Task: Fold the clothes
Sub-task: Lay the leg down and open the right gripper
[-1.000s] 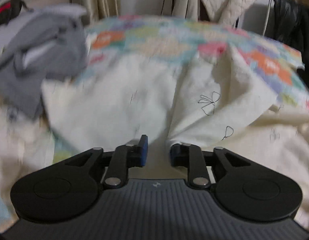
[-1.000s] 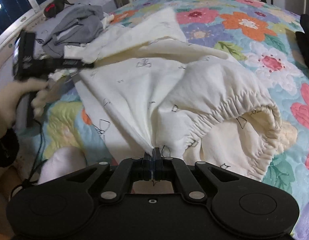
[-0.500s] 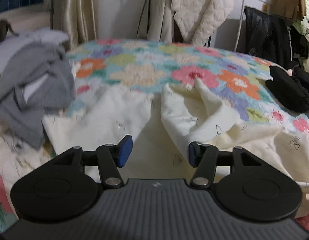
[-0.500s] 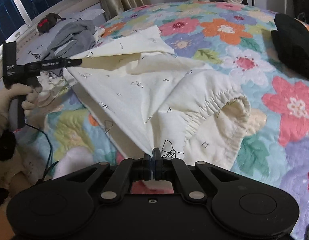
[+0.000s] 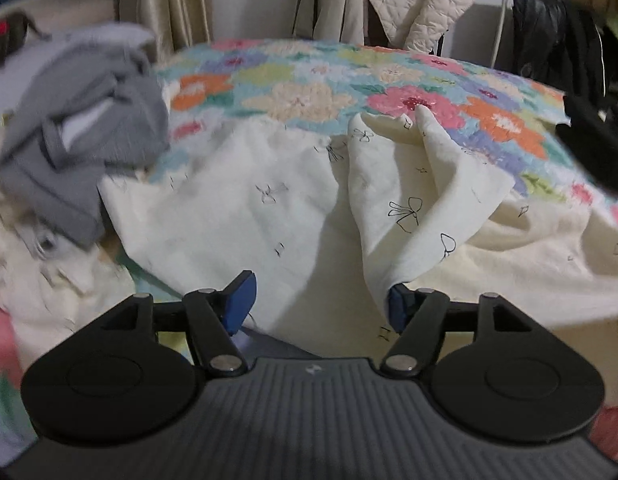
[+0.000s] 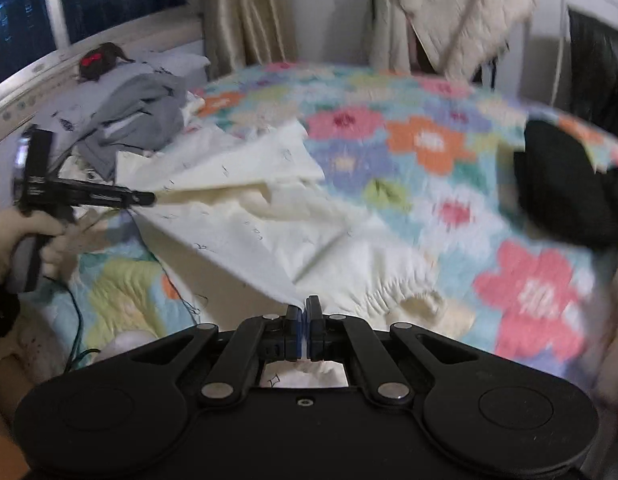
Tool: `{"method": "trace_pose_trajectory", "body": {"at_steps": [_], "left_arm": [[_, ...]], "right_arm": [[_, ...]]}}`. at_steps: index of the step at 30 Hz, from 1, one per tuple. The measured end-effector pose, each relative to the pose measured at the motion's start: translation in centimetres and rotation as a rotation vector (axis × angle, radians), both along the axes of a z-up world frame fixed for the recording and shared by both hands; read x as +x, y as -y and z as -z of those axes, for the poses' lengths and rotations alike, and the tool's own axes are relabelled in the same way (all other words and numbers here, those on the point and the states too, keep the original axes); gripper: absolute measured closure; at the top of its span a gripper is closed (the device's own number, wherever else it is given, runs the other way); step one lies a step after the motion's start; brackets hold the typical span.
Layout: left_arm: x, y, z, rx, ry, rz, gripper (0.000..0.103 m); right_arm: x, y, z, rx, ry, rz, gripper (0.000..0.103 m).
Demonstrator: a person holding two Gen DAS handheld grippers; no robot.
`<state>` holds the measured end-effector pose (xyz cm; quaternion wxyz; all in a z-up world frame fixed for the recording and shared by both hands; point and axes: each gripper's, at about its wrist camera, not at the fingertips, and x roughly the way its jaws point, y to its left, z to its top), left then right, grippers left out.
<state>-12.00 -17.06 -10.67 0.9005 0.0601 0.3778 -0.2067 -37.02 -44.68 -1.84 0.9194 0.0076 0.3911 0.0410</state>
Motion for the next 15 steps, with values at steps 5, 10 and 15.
{"method": "trace_pose_trajectory", "body": {"at_steps": [5,10,15], "left_arm": [[0.3,0.0,2.1,0.040,-0.071,-0.012,0.037],[0.4,-2.6,-1.2,-0.126,-0.064,0.027,0.037],[-0.3,-4.2,-4.6,-0.277,-0.005,0.172,0.037]], "right_arm": [[0.9,-0.4,8.9,0.036,-0.262,-0.041,0.100],[0.6,1.4,8.1,0.136,-0.216,0.017,0.095],[-0.2,1.9,5.3,0.201,-0.280,-0.018,0.054]]}}
